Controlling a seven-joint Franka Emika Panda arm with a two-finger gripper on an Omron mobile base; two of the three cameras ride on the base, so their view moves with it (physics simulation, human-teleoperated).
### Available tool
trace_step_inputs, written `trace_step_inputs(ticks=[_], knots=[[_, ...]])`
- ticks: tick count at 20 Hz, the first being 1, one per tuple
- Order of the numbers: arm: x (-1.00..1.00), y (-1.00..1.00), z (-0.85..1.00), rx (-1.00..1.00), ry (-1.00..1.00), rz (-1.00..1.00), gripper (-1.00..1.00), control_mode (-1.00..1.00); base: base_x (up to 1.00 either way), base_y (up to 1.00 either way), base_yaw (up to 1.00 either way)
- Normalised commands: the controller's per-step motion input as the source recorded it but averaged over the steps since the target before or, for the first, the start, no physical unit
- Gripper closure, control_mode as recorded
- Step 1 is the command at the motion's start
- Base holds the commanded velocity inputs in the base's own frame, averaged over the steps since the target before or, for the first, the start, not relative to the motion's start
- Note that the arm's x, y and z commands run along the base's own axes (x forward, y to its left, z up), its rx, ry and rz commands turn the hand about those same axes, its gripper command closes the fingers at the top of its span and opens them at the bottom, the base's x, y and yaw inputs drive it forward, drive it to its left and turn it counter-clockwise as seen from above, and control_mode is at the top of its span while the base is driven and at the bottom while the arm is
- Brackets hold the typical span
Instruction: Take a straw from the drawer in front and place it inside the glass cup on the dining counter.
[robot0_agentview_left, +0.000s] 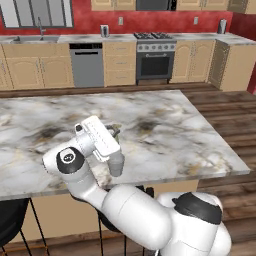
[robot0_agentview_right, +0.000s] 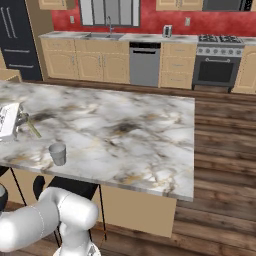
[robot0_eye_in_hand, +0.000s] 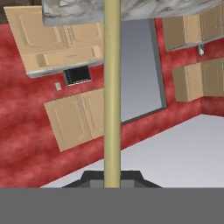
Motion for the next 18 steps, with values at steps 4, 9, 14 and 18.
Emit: trace_step_inputs(ticks=[4,9,14,18], knots=[[0.0,-0.26,-0.15,0.25,0.0,-0.04,1.0,-1.0,0.0,0.0,0.0],[0.0,-0.14,-0.09,0.15,0.0,-0.08,1.0,-1.0,0.0,0.0,0.0],[0.01,-0.17,-0.12,0.04,0.0,-0.13,1.0,-1.0,0.0,0.0,0.0],[0.01,-0.2,-0.14,0.0,0.0,-0.14,1.0,-1.0,0.0,0.0,0.0]])
